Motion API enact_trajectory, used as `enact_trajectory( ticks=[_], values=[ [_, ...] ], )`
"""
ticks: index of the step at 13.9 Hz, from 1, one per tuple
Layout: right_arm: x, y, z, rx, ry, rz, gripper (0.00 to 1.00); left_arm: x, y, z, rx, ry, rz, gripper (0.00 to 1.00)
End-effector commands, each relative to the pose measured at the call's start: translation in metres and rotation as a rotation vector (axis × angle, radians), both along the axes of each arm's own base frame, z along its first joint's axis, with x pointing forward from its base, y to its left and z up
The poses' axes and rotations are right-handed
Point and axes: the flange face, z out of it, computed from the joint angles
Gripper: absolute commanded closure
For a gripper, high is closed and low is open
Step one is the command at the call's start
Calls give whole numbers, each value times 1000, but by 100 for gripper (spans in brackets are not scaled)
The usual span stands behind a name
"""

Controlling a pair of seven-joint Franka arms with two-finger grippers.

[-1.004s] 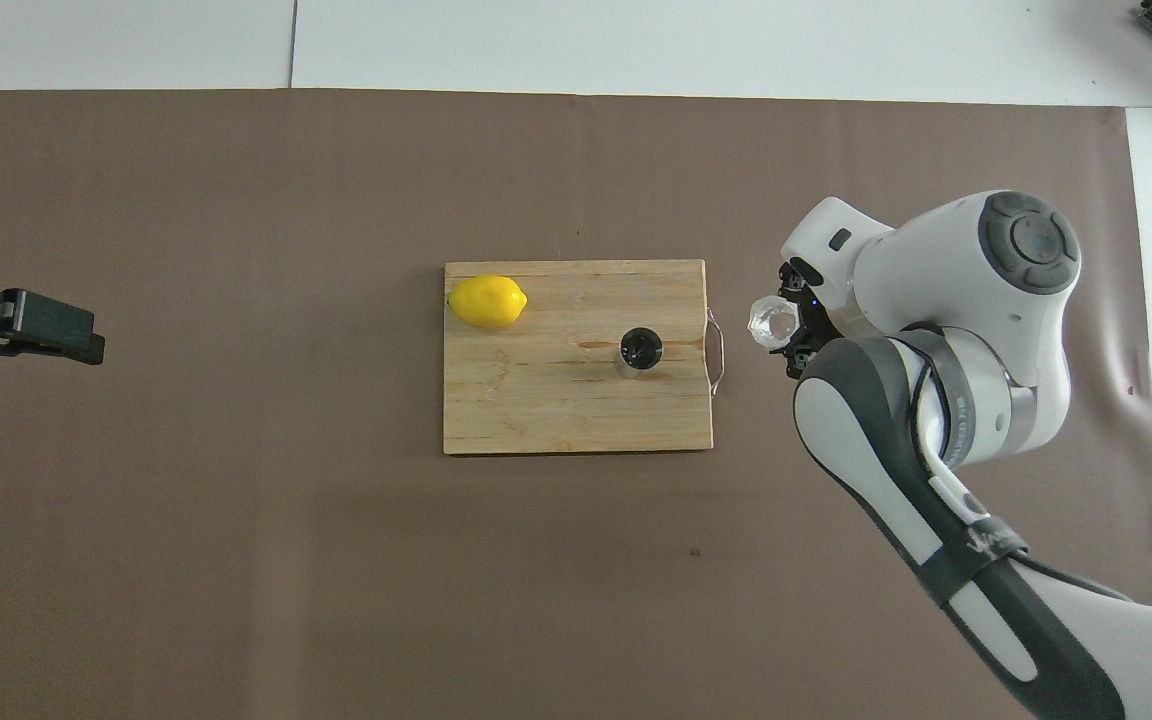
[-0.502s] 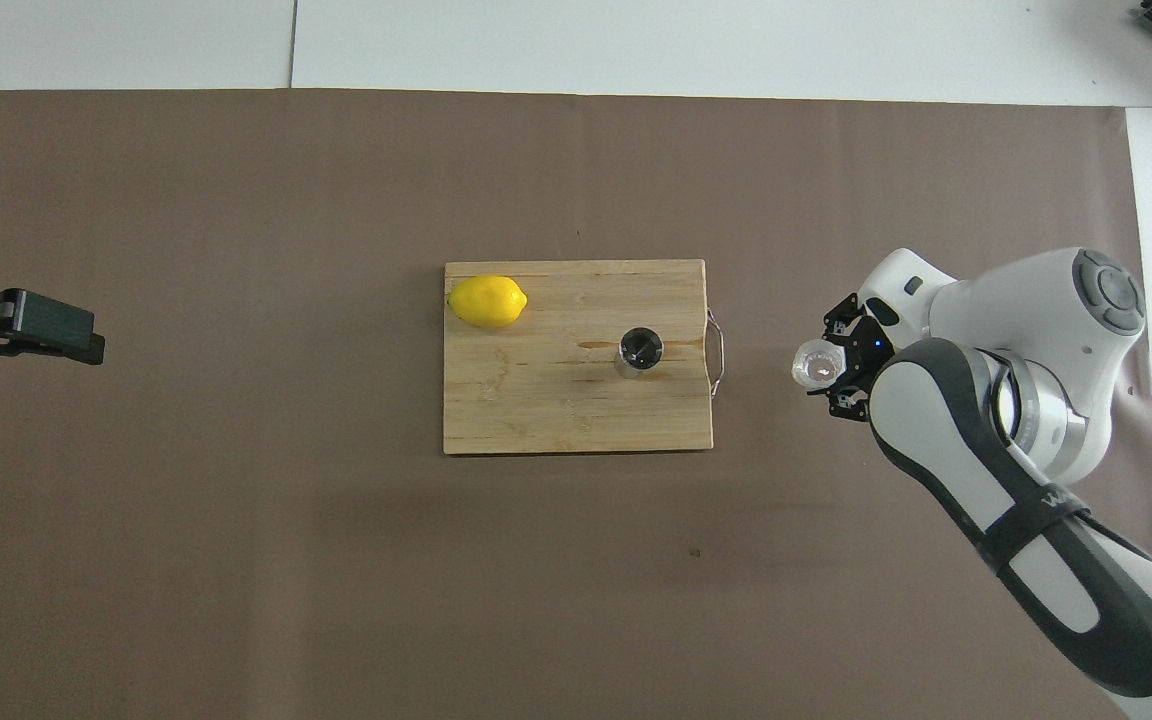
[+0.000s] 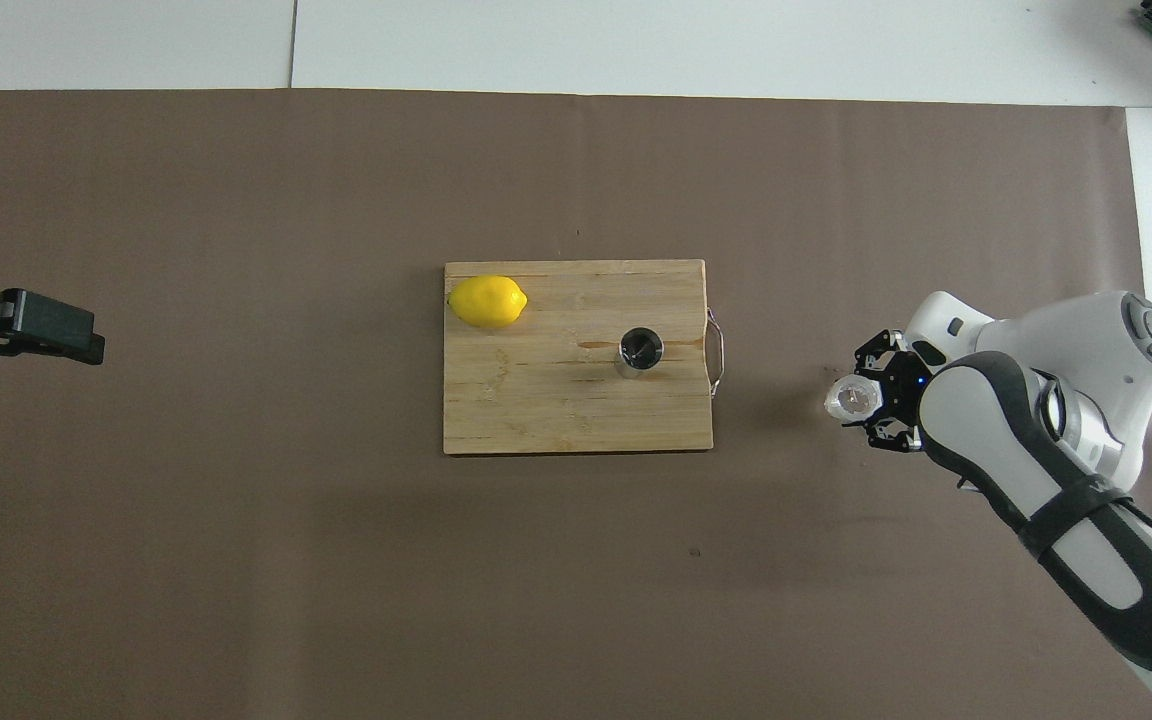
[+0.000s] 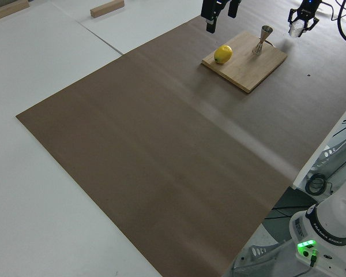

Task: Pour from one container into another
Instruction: 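Carry the clear glass back and lower it onto the table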

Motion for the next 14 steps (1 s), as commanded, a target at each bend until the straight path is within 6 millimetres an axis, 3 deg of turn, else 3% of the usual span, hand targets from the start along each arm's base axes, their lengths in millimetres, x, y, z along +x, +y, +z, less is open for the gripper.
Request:
enact_trajectory(
  ticks=[1,3,5,9,14],
  values=[
    [-8,-27,-3,23,-42,27,59,-7,1,1,-6,6,11,0],
    [-11,-48,-4,26,-62,49,59,-7,1,1,-6,6,11,0],
    [-12,-56,-4,26,-70,57,58,-7,1,1,-6,6,13,0],
    [-7,-48,-4,16,-76,37,56,-7,1,1,-6,6,11,0],
    [-1,-23,-5,4,-80,29,51,-7,1,1,-6,6,11,0]
  ],
)
